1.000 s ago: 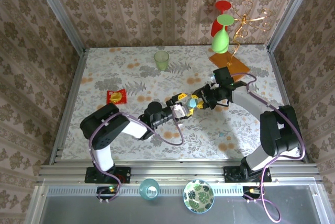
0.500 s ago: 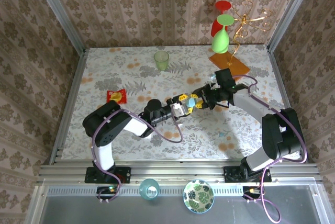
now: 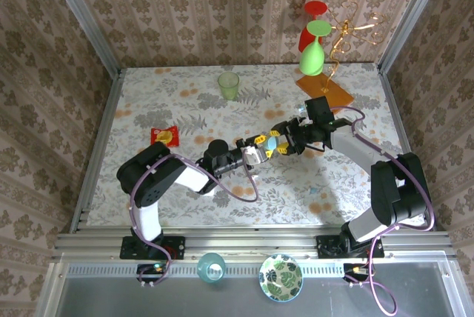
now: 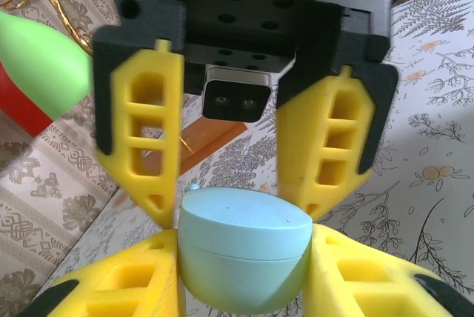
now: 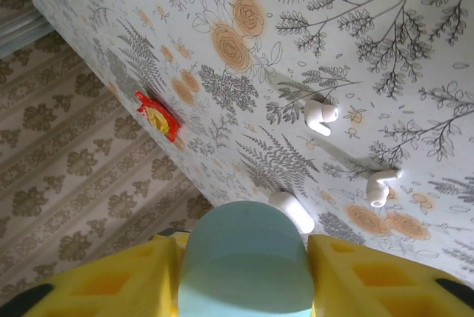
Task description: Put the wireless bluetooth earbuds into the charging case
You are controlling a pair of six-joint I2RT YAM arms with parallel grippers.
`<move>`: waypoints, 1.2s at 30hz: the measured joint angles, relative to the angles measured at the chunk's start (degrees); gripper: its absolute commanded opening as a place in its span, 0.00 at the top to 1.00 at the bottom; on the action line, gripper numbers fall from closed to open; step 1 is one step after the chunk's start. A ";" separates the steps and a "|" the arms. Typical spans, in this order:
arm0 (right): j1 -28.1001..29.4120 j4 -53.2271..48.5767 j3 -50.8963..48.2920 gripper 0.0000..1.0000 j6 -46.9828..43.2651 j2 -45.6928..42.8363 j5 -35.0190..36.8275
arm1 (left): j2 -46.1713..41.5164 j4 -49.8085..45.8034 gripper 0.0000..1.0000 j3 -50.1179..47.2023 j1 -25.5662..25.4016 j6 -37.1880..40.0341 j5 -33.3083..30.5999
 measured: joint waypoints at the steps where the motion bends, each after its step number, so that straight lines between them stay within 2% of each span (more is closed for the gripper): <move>1: 0.00 0.35 -0.09 0.30 0.11 -0.04 -0.04 | 0.00 0.00 0.74 0.00 0.00 0.00 0.00; 5: -0.28 1.66 -0.37 0.14 -2.12 -1.36 0.22 | -0.02 0.00 0.74 -0.04 0.20 -1.07 0.22; 7: -0.50 2.08 -0.37 0.10 -5.01 -3.02 1.03 | -0.24 0.00 0.74 -0.33 0.76 -2.32 0.59; 17: -1.99 3.34 -0.37 0.02 -29.64 -15.17 7.96 | -9.73 -0.17 0.76 -5.70 6.99 -14.19 5.79; 21: -1.99 6.62 -2.14 0.05 -40.50 -19.54 9.22 | -13.81 -0.22 0.78 -7.19 10.03 -20.83 8.83; 27: -1.99 15.54 -11.19 0.08 -56.68 -28.61 9.25 | -20.68 -4.22 0.77 -7.61 12.72 -28.00 14.12; 31: -1.38 17.20 -13.25 0.07 -70.27 -29.88 2.93 | -26.25 -10.25 0.78 -7.63 12.85 -28.83 18.34; 33: 0.35 13.77 -12.00 0.16 -78.25 -29.46 -0.46 | -28.30 -12.63 0.77 -7.63 13.20 -29.09 20.57; 36: 4.26 8.39 -8.74 0.22 -89.18 -27.47 -4.68 | -30.71 -15.67 0.77 -7.63 13.86 -29.24 23.58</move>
